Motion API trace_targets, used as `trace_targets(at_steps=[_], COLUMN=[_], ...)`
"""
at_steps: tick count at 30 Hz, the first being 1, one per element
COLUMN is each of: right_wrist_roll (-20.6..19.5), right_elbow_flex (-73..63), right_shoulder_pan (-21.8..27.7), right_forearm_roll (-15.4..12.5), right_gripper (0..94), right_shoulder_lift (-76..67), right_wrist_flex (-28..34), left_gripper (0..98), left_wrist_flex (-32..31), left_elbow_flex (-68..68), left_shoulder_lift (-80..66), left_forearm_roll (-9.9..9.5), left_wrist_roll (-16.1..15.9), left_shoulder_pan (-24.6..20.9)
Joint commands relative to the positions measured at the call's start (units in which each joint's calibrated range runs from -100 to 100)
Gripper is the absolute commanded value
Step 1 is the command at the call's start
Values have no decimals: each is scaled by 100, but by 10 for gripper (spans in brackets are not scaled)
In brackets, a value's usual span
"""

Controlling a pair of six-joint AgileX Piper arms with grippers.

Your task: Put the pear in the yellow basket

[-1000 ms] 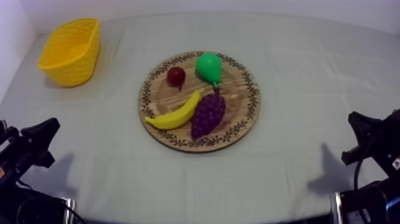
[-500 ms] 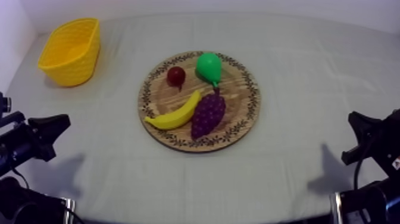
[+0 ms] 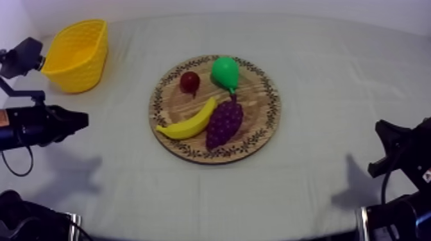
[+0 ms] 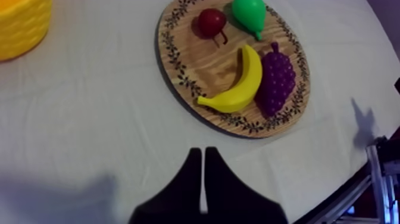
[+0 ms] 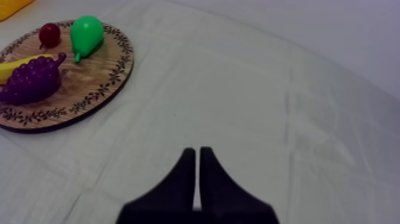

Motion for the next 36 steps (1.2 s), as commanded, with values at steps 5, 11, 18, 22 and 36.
trace_targets(at_steps=[5,11,18,22,36], right_wrist_roll=[0,-1,-4,-4,-3], right_elbow_flex=[-5,-5,-5,-5,-5], right_shoulder_pan=[-1,-1,-1,-1,-1], right_forearm_roll=[-1,-1,-1,-1,-1], right_gripper=[4,4,4,4,4], right_shoulder_lift=[-4,-4,-4,-4,-4], right_wrist_flex=[2,2,2,2,2], left_gripper=[0,0,0,0,0], left_wrist_flex=[975,1165,1566,1840,2877], left_elbow_flex=[-1247,-2031,-3225,-3994,-7546], left_shoulder_lift=[1454,2376,3405,4054,6530], left_forearm_roll=[34,-18,-425,-536,-614], left_wrist_roll=[534,760,1078,1131,1291], left_shoulder_pan=[-13,171,628,764,859])
